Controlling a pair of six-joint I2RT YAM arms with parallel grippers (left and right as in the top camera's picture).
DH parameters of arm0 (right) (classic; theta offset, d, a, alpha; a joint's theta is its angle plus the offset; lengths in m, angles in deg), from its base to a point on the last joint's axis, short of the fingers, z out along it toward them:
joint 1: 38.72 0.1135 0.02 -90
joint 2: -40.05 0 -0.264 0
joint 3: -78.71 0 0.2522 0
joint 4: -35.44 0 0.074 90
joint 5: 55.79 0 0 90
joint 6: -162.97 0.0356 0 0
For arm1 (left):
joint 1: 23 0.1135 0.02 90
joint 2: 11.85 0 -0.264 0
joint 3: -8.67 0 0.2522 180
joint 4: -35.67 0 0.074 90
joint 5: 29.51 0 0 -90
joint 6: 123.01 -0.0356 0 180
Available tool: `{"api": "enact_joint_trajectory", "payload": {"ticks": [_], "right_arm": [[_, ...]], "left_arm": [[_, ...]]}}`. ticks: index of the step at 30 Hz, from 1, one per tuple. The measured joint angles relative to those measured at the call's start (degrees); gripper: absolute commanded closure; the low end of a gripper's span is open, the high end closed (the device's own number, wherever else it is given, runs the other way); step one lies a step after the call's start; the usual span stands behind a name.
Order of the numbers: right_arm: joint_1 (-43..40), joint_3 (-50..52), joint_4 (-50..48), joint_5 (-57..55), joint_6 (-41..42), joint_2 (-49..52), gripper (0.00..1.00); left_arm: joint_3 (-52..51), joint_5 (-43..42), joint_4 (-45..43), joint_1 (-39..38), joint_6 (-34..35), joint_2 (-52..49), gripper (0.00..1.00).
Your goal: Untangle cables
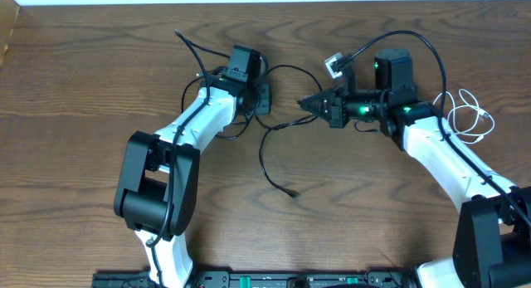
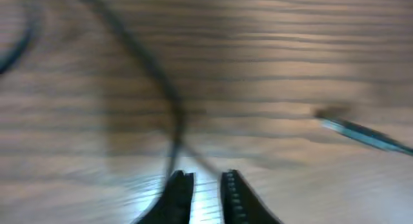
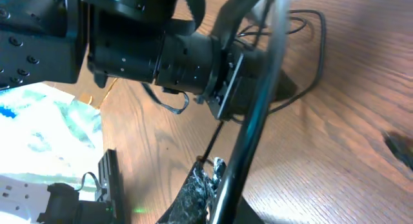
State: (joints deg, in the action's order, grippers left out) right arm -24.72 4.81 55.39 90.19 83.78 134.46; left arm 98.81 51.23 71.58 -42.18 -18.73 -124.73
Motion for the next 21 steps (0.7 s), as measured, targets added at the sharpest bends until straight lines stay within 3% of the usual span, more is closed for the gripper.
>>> {"api": "enact_joint_trajectory", "payload": {"ticks": [5,11,21], "right_arm": [[-1.42,0.00,2.16,-0.92,-0.42,-0.02,0.99],[-1.95,0.00,4.94,-6.01,-0.85,-0.02,0.99],[-0.15,0.00,5.95,-15.26,-2.08,-0.02,0.99]], "left_arm": [[0.00,8.66,3.04,-0.07,1.22,0.17,0.93],[0.00,11.41,5.81,-0.46,1.46,2.40,0.93],[0.00,0.31,6.67,-2.29,2.23,9.25,0.93]]}}
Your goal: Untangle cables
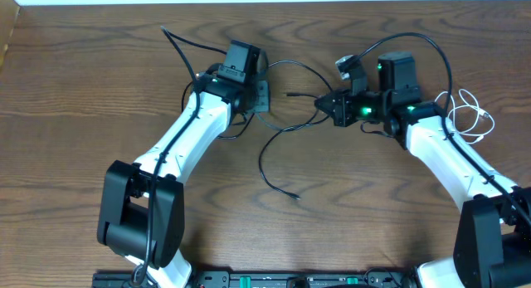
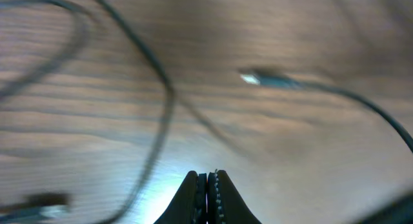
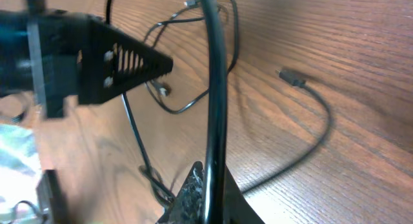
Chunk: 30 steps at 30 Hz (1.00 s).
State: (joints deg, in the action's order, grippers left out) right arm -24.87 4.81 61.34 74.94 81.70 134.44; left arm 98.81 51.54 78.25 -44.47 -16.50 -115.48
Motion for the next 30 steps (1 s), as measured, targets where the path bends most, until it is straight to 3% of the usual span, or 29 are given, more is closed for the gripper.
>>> {"api": "enact_joint_trajectory", "payload": {"ticks": [5,10,14,18,22,26,30], "right_arm": [[2.84,0.00,-0.22,-6.34,-0.20,0.00,0.98],[4.66,0.00,-1.16,-13.94,0.33,0.00,0.80],[5.57,0.00,-3.32,-18.53,1.46,0.17,0.76],[5.68,0.00,-8.44,-20.81,2.71,2.58,0.80],[5.68,0.00,-12.39,-24.09,4.87,6.93,0.99],[5.68,0.00,-11.65,-31.15,5.99,9.77,0.99],[5.49,0.00,-8.28,-43.87,5.64,9.81,0.99]], "left_arm": [[0.00,-4.37,0.96,-2.10,-0.02,0.00,0.93],[0.00,-5.84,0.98,-3.08,0.00,0.00,0.93],[0.00,-6.23,0.98,-3.08,0.00,0.00,0.92],[0.00,-6.93,0.98,-3.06,-0.24,0.00,0.93],[0.00,-8.00,1.03,-3.08,-0.46,0.00,0.93],[0.00,-6.82,1.79,-3.06,-0.70,0.00,0.93],[0.00,0.74,5.68,-2.60,-0.87,0.00,0.92]]}}
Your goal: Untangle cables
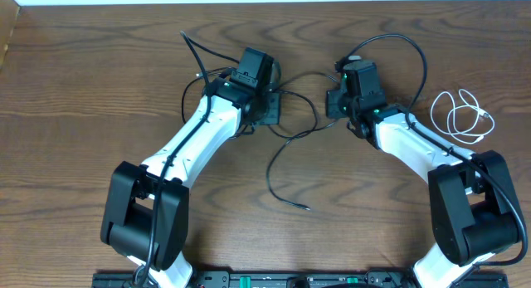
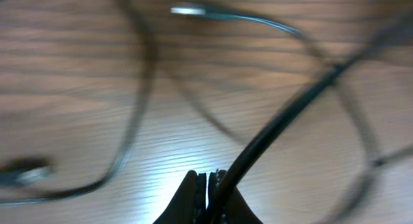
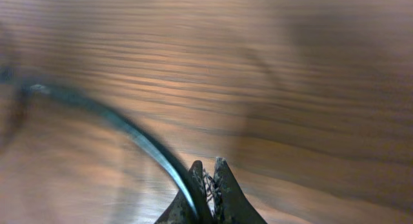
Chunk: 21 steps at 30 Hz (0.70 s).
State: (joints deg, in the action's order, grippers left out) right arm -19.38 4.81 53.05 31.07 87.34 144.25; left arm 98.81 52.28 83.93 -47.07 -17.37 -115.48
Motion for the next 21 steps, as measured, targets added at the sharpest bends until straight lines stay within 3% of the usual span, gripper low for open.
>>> {"api": "enact_joint_trajectory", "payload": {"ticks": [14,21], "right_arm": [[0.15,0.00,1.40,-17.68,-8.63,-4.50,0.99],[-0.68,0.00,-0.76,-34.05,-15.10,-8.66,0.99]], "left_arm": [[0.00,24.02,4.98,2.40,1.11,7.26,0.93],[0.00,37.35,6.45,6.80,1.29,11.98,0.93]]}}
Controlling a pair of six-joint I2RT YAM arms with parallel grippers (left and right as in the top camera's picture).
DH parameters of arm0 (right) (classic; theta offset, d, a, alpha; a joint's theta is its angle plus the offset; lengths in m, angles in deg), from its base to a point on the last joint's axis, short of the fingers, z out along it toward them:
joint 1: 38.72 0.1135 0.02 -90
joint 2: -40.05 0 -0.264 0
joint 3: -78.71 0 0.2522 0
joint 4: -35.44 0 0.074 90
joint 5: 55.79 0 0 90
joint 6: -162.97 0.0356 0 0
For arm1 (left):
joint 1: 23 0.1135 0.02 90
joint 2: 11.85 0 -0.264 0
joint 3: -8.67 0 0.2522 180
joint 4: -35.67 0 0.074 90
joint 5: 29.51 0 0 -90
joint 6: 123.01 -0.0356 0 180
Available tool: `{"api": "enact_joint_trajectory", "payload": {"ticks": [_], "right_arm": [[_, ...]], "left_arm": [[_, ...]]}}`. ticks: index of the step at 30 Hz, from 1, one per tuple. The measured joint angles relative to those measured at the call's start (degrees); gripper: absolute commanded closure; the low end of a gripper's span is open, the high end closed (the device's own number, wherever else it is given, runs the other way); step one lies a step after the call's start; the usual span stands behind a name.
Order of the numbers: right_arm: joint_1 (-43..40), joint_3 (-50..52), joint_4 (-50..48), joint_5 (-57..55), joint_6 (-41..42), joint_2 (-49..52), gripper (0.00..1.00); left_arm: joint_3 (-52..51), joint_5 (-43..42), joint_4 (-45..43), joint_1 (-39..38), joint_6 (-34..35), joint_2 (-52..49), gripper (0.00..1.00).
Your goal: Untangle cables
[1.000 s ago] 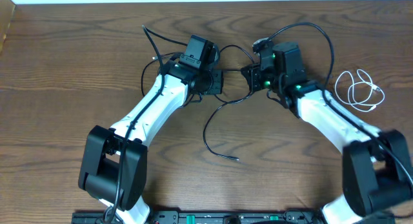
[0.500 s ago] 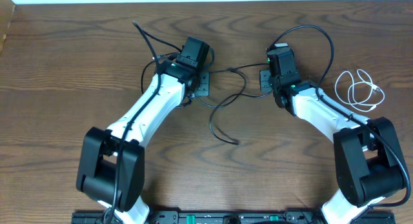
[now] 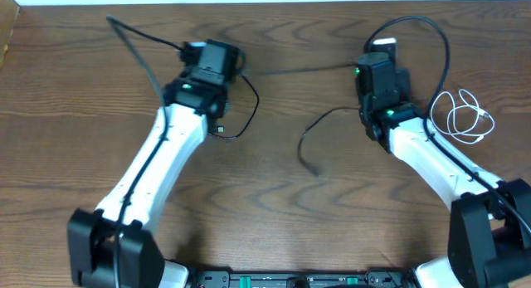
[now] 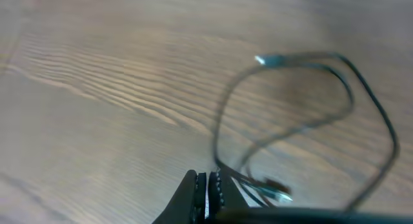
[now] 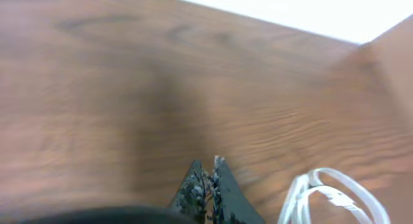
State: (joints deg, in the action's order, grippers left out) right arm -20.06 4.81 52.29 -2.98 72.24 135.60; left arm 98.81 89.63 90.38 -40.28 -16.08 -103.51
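Note:
A black cable (image 3: 299,69) runs taut across the far middle of the table between my two grippers. My left gripper (image 3: 226,70) (image 4: 206,179) is shut on its left part, which crosses the bottom of the left wrist view. My right gripper (image 3: 365,68) (image 5: 208,167) is shut on its right part. A second stretch of black cable (image 3: 305,137) curves down from below the right gripper, and its free end lies on the wood. A thin black loop (image 3: 247,112) (image 4: 290,114) with plugs lies beside the left gripper.
A coiled white cable (image 3: 465,114) (image 5: 322,195) lies at the right, beyond the right arm. Each arm carries its own black lead arching over its wrist. The wooden tabletop (image 3: 265,222) ends at its far edge (image 3: 265,2).
Both grippers, still shut, have moved apart: the left one to the left and back, the right one to the right. The cable between them is now taut, and the tangled loops have spread out.
At first my left jaws stood slightly apart at the tangle while the right gripper held a black cable. Then the left jaws were shut. Later both grippers were close together over crossed loops. Now they are wide apart with one strand stretched straight.

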Motion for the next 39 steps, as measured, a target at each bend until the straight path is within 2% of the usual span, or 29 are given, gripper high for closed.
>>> {"api": "enact_joint_trajectory", "payload": {"ticks": [7,13,17,23,28,33,36,39], "right_arm": [[-0.35,0.00,-4.07,-6.80,-4.79,-2.32,0.99],[-0.72,0.00,-3.54,-3.34,-3.69,-2.97,0.99],[-1.01,0.00,-2.08,5.99,-0.98,-2.97,0.99],[-1.40,0.00,1.42,21.16,3.39,-2.97,0.99],[-1.86,0.00,4.00,28.11,7.08,-2.97,0.99],[-5.92,0.00,5.86,34.38,9.27,-2.97,0.99],[-8.76,0.00,5.40,41.75,9.68,-2.97,0.99],[-11.91,0.00,4.00,53.64,9.99,-2.97,0.99]], "left_arm": [[0.00,0.52,-0.22,1.20,0.04,6.91,0.93],[0.00,-9.73,-1.38,1.86,0.37,9.11,0.92],[0.00,-20.46,-2.49,1.86,0.90,8.76,0.93],[0.00,-30.53,-2.78,1.79,1.11,6.01,0.92],[0.00,-34.12,-2.75,1.73,0.74,2.91,0.93],[0.00,-35.41,-2.58,1.73,-0.57,2.82,0.93],[0.00,-36.59,-1.88,1.73,-0.79,2.82,0.93],[0.00,-39.08,-1.79,1.73,-0.90,2.82,0.93]]}}
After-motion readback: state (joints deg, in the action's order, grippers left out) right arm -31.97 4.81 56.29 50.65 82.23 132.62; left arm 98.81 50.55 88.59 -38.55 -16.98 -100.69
